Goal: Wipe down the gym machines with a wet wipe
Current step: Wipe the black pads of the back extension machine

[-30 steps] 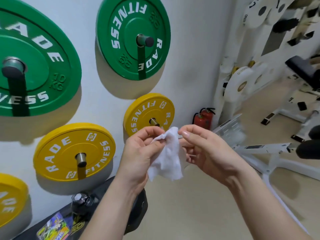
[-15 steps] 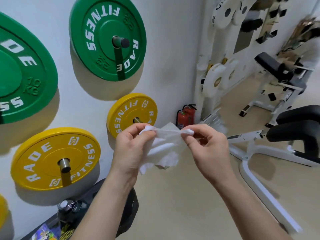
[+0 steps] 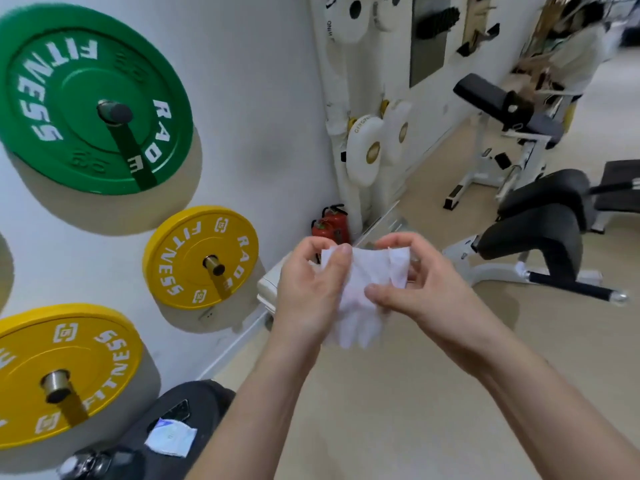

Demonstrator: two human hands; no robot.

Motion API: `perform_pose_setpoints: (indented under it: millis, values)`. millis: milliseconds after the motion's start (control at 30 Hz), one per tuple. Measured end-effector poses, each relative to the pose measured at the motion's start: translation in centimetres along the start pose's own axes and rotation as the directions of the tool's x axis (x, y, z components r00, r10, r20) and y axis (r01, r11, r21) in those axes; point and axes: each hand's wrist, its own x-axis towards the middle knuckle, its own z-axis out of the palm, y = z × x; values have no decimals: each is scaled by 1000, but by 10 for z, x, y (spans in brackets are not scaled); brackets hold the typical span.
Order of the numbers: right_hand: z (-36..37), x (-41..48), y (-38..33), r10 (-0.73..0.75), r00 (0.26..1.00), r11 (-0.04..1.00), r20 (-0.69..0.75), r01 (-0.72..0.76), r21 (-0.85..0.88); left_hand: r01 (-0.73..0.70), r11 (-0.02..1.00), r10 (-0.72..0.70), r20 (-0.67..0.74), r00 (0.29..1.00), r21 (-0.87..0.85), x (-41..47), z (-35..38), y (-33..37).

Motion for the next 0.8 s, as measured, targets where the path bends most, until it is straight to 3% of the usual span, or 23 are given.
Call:
perform_pose_setpoints:
  millis: [133, 200, 267, 300, 333, 400, 467, 533, 600, 667, 733, 800]
  values:
    - [-80, 3, 11, -9, 989, 989, -146, -13, -149, -33, 998, 34, -12, 999, 47, 13, 65, -3]
    - [-116, 5, 21, -113, 945, 931, -307, -7, -364, -31, 999, 31, 5, 1000, 42, 22, 97, -5]
    - [-150, 7, 26, -179, 887, 911, -425, -13, -411, 27, 1000, -27, 20, 999, -10, 33, 130, -10]
    - [-168, 9, 28, -126, 873, 956, -472, -20, -293, 94, 993, -92, 27, 995, -77, 40, 146, -14]
    - [-184, 12, 29, -9, 870, 997, -493, -27, -67, 184, 968, -177, 57, 983, -170, 46, 163, -18]
    - [-216, 19, 31, 269, 882, 897, -388, -84, 433, 345, 888, -316, 144, 938, -303, 57, 199, -28]
    - [-249, 30, 39, 415, 847, 778, -331, -142, 612, 361, 898, -335, 140, 932, -253, 66, 236, -43]
    - [-282, 47, 50, 481, 767, 779, -424, -152, 608, 165, 986, -167, 49, 985, 34, 76, 272, -61]
    - [-315, 67, 65, 417, 704, 876, -575, -143, 461, -48, 965, 37, 49, 998, 259, 87, 308, -78]
    - [-350, 88, 75, 183, 684, 982, -706, -153, 107, -20, 968, 9, 42, 999, 250, 102, 347, -97]
    - [-386, 106, 80, -100, 703, 931, -704, -184, -316, 311, 950, -312, 55, 949, 18, 124, 385, -111]
    - [-426, 121, 86, -214, 764, 813, -609, -206, -545, 658, 694, -611, 244, 753, -294, 142, 418, -122]
